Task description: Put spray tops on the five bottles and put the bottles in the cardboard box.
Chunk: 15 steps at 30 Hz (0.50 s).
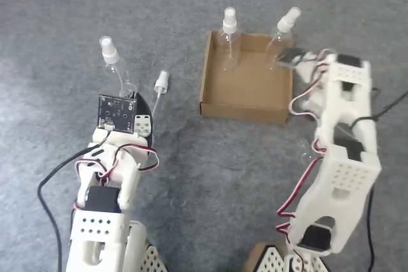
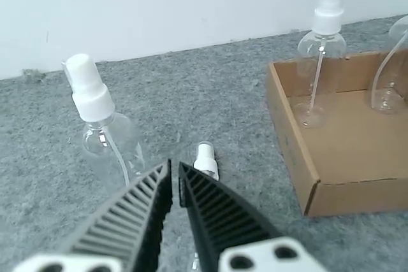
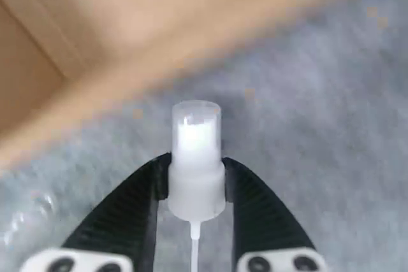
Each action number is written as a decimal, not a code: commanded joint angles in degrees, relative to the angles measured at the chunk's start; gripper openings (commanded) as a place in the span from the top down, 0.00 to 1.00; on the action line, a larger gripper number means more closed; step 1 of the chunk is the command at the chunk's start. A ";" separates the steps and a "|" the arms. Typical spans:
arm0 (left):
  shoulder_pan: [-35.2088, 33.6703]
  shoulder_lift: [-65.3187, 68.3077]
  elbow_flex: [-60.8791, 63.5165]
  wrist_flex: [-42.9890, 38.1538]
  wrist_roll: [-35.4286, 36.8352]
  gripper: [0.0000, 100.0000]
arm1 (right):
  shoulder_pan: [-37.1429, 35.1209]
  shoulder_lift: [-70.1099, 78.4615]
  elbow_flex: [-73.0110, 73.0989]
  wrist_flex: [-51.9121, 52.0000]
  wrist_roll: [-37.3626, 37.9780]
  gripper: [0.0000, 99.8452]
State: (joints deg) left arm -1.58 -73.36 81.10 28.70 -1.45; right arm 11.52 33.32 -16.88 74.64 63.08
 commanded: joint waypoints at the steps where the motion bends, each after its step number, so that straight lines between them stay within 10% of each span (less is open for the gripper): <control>1: -0.35 0.26 -0.31 -1.49 0.44 0.99 | 4.26 -6.64 -10.02 8.40 -4.31 0.99; 15: -0.35 0.26 -0.40 -1.49 0.44 0.99 | -15.87 -29.67 -11.43 28.44 -30.77 0.98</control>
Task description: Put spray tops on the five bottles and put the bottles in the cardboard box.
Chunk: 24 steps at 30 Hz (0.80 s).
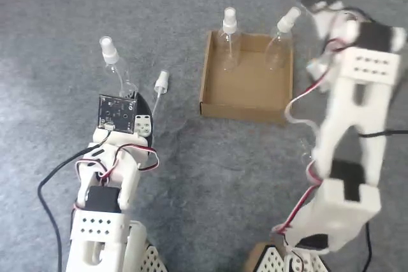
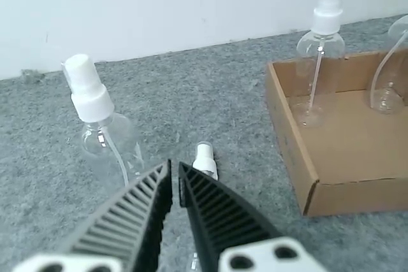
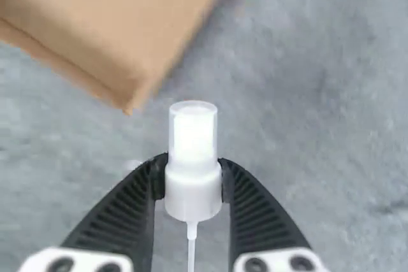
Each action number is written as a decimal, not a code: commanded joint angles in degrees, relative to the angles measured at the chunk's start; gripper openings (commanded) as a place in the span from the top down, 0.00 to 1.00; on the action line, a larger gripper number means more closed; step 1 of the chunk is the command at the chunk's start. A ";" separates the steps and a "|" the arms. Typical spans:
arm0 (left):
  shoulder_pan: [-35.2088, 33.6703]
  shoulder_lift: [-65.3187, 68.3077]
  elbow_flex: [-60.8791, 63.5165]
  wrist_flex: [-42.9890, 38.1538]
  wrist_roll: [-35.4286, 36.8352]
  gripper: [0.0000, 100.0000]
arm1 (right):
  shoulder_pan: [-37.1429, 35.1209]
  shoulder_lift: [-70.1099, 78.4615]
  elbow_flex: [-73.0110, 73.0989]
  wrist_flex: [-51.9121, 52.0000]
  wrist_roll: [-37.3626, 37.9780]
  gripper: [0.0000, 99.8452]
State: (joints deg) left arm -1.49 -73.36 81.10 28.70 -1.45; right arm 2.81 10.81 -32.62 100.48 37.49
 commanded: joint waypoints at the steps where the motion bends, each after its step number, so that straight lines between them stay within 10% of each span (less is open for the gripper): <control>1: -0.44 0.26 -0.40 -1.49 0.44 0.99 | -10.24 -8.75 7.03 2.59 -8.18 0.98; 10: -0.53 0.26 -0.40 -1.41 0.44 0.99 | -37.76 -11.03 19.87 0.04 -40.79 0.95; 24: -0.53 0.26 0.22 -1.49 0.44 0.99 | -45.41 9.71 19.60 -19.47 -59.96 0.89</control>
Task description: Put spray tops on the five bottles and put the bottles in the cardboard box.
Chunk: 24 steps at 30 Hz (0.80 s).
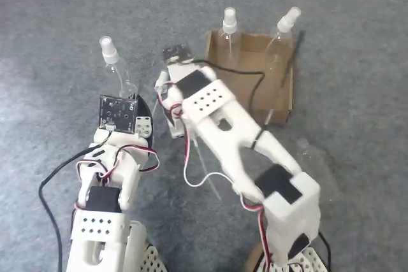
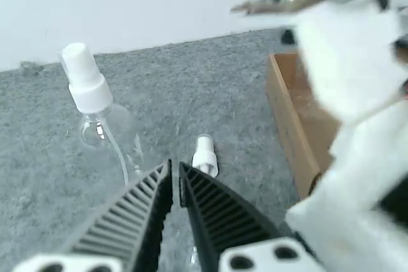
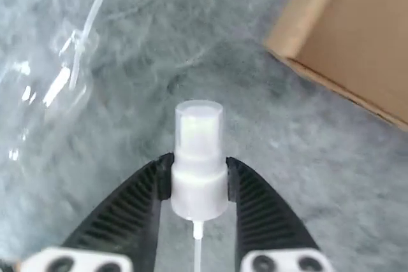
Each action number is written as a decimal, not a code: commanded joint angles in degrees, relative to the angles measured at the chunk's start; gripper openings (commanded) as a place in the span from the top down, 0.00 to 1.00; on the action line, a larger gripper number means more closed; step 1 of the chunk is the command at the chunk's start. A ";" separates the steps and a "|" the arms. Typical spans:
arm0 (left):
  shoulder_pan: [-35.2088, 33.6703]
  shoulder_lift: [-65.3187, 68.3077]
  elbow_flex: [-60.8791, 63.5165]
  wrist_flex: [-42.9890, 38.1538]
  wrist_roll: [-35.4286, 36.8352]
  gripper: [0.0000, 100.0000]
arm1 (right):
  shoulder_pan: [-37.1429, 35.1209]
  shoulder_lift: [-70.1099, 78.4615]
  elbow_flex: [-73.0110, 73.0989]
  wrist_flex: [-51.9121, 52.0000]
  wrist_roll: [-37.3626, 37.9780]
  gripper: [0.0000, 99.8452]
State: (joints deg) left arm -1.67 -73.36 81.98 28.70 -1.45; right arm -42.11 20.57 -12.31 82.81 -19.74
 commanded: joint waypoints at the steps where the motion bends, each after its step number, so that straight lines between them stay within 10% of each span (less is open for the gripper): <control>1: -0.35 0.26 -0.66 -1.49 0.44 0.99 | -0.40 0.40 -0.70 -1.80 -3.08 0.86; 10: -0.35 0.26 -0.66 -1.49 0.44 0.99 | -0.22 0.48 -3.16 2.68 -1.14 0.66; 24: 1.32 0.88 -5.23 6.59 0.62 0.99 | 21.41 -22.02 2.37 20.18 30.59 0.76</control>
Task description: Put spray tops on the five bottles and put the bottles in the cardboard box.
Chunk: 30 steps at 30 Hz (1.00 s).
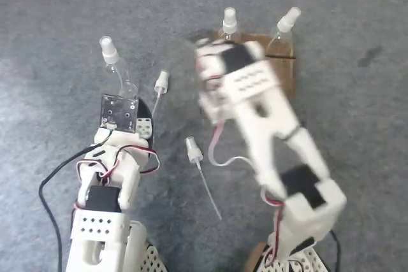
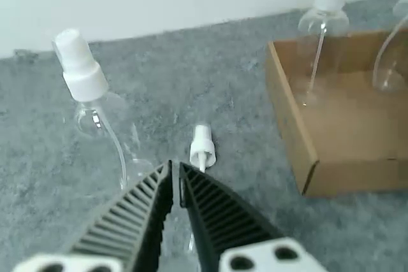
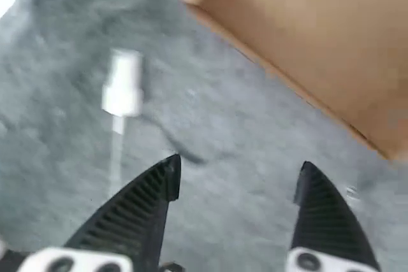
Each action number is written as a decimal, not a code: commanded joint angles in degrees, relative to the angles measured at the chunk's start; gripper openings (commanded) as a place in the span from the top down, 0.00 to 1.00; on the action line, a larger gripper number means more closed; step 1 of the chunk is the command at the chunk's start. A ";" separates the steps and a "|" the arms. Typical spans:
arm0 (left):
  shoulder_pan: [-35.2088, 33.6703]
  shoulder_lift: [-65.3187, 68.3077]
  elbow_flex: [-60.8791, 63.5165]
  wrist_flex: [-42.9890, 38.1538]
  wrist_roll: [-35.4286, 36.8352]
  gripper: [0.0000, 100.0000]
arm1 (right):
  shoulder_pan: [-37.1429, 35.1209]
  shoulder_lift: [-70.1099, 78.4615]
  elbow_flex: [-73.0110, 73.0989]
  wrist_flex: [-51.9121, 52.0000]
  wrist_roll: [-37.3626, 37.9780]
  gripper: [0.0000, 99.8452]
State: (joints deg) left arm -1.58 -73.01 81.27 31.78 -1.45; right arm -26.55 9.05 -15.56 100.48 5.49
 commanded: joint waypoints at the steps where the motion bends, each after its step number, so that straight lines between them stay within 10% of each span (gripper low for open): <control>1: 2.46 0.53 -5.14 5.01 0.62 0.98 | 7.96 -13.67 8.97 2.51 6.95 0.75; 10: 12.48 2.46 -14.11 20.40 -2.11 0.85 | 25.19 -29.76 31.56 1.80 27.34 0.71; 18: 13.10 33.14 -37.05 30.77 2.11 0.85 | 38.55 -29.76 38.59 -4.88 45.54 0.56; 30: 14.24 66.02 -53.23 33.14 18.99 0.79 | 41.10 -17.89 45.63 -20.18 46.07 0.60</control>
State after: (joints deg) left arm 11.60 -9.27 31.34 66.24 13.93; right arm 13.45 -11.43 30.51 83.96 50.68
